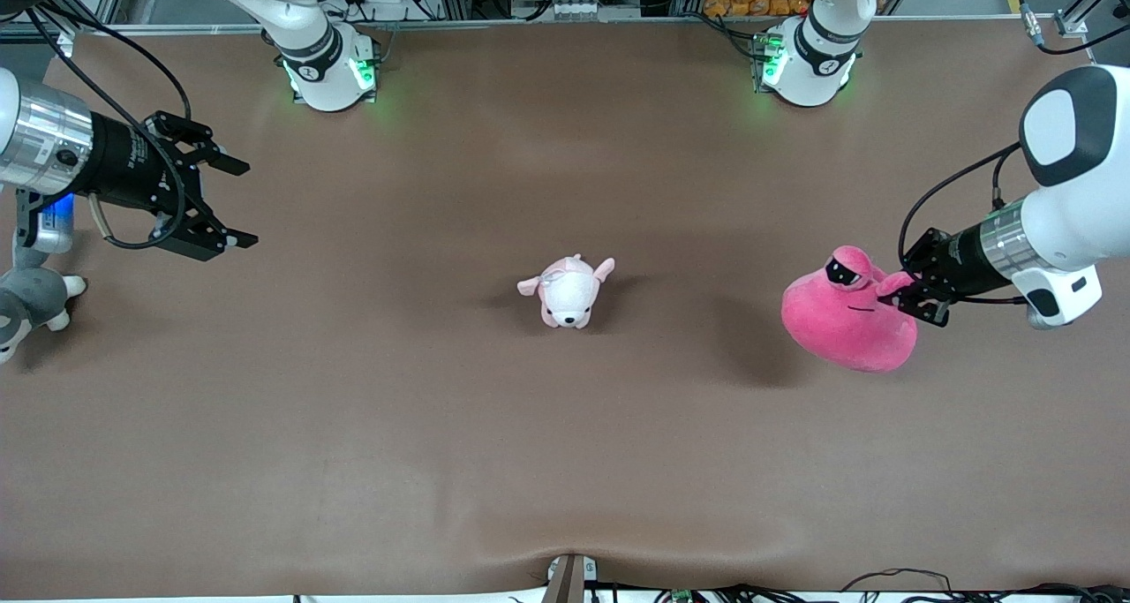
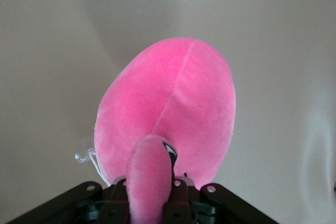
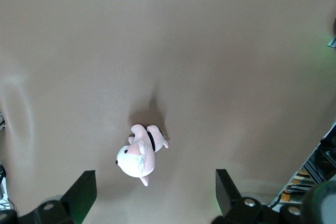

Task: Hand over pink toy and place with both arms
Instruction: 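Lift the pink plush and carry it toward the table middle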

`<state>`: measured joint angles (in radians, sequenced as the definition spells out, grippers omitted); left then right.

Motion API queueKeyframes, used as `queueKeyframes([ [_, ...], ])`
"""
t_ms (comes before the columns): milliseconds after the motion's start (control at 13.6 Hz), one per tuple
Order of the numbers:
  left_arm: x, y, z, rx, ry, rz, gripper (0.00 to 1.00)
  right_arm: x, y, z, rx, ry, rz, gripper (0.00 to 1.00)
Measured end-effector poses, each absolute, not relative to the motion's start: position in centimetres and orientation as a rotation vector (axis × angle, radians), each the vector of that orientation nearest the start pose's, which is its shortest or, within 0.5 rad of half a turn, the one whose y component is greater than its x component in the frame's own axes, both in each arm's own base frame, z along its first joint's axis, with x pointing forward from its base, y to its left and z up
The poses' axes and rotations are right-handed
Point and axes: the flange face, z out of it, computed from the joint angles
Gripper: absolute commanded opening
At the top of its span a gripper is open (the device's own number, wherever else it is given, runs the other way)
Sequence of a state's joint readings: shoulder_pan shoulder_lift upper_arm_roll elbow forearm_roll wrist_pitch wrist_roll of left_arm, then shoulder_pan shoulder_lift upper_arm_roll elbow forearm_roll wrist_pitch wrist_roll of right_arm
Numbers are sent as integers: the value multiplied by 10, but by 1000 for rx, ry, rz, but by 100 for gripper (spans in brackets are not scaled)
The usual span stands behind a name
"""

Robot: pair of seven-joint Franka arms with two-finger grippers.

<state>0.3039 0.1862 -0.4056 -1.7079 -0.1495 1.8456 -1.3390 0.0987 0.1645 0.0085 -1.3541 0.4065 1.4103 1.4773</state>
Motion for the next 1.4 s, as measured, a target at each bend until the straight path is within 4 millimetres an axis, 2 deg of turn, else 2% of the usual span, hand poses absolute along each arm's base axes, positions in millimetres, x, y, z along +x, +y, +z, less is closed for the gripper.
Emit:
queueKeyframes([
  [221, 599, -76, 502, -2640, -1990, 336, 0, 577, 119, 628, -2288, 1762, 537, 100],
  [368, 595, -92, 507, -2655, -1984, 351, 0, 577, 122, 628, -2291, 1759, 538, 100],
  [663, 583, -147, 515, -2657, -1977, 383, 0, 576, 128, 627, -2283, 1778, 546, 100],
  [810, 578, -174, 522, -2652, -2001, 384, 0, 574, 142, 625, -2264, 1821, 565, 100],
  [1105, 567, -234, 538, -2583, -2144, 407, 0, 572, 207, 609, -2190, 1951, 586, 100],
  [1399, 556, -294, 540, -2521, -2249, 462, 0, 575, 285, 590, -1882, 2216, 574, 100],
])
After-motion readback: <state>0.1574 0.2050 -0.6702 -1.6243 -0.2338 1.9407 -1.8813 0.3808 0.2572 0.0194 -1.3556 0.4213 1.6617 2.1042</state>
